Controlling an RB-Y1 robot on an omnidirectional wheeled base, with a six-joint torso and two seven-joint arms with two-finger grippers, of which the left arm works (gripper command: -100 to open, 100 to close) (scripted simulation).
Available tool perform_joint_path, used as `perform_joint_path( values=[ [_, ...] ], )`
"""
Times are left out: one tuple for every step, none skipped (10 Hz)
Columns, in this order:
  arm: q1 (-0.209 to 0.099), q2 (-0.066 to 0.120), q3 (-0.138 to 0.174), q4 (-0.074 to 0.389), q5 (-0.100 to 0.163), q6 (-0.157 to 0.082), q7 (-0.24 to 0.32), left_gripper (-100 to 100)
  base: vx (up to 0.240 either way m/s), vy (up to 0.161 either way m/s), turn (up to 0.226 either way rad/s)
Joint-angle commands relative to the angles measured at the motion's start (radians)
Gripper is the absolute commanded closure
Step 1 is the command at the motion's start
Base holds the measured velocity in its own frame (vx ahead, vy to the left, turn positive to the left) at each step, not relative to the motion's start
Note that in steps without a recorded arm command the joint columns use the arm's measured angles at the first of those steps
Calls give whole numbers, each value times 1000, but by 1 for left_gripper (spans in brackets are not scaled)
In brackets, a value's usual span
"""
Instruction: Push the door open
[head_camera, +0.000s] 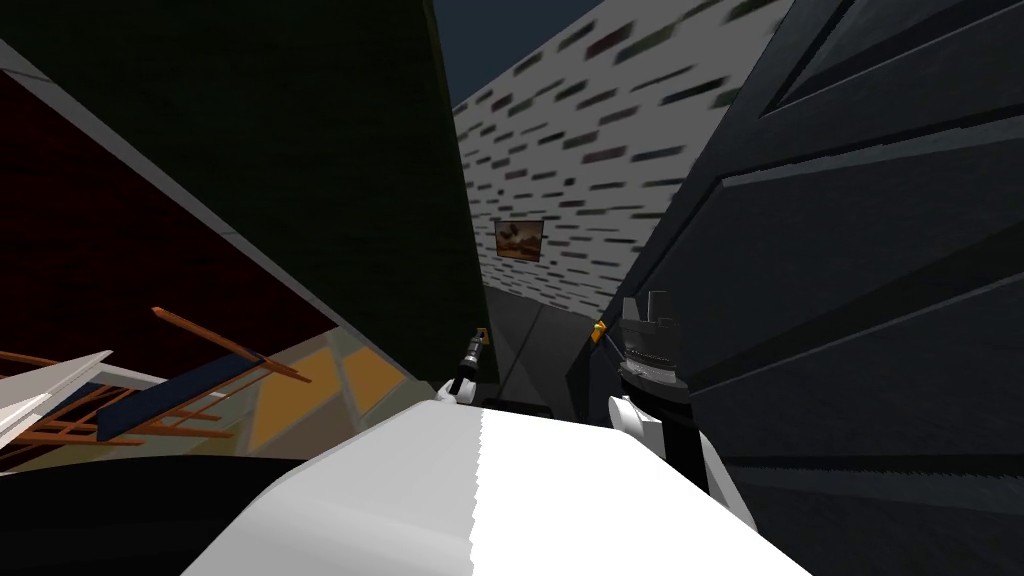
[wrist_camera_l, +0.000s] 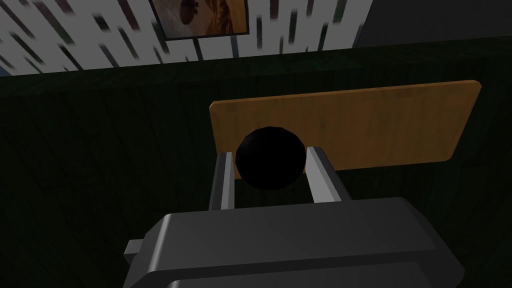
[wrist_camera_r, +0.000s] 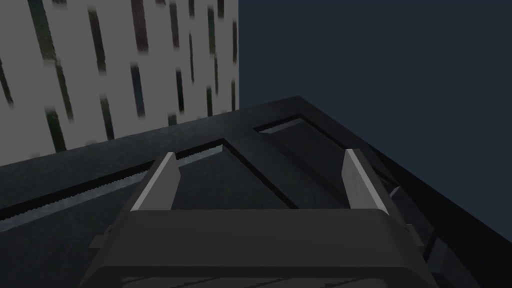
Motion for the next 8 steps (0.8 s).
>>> perform_joint_path(
  values=[
    [-14, 12, 17, 2, 8, -6, -9, 100, 172, 4, 50],
    [-14, 15, 23, 2, 11, -6, -15, 100, 177, -7, 45],
    [-15, 17, 31, 1, 15, -5, -21, 100, 212, -59, 71],
    [-15, 20, 38, 0, 19, -5, -28, 100, 220, -46, 92],
    [-17, 22, 51, -1, 26, -4, -39, 100, 222, -27, 99],
    [-17, 23, 60, -2, 31, -3, -47, 100, 229, -33, 118],
    [-18, 24, 70, -3, 36, -2, -55, 100, 214, -24, 172],
    [-31, 13, 60, 11, 25, 6, -62, -100, -12, 8, 260]
  ],
)
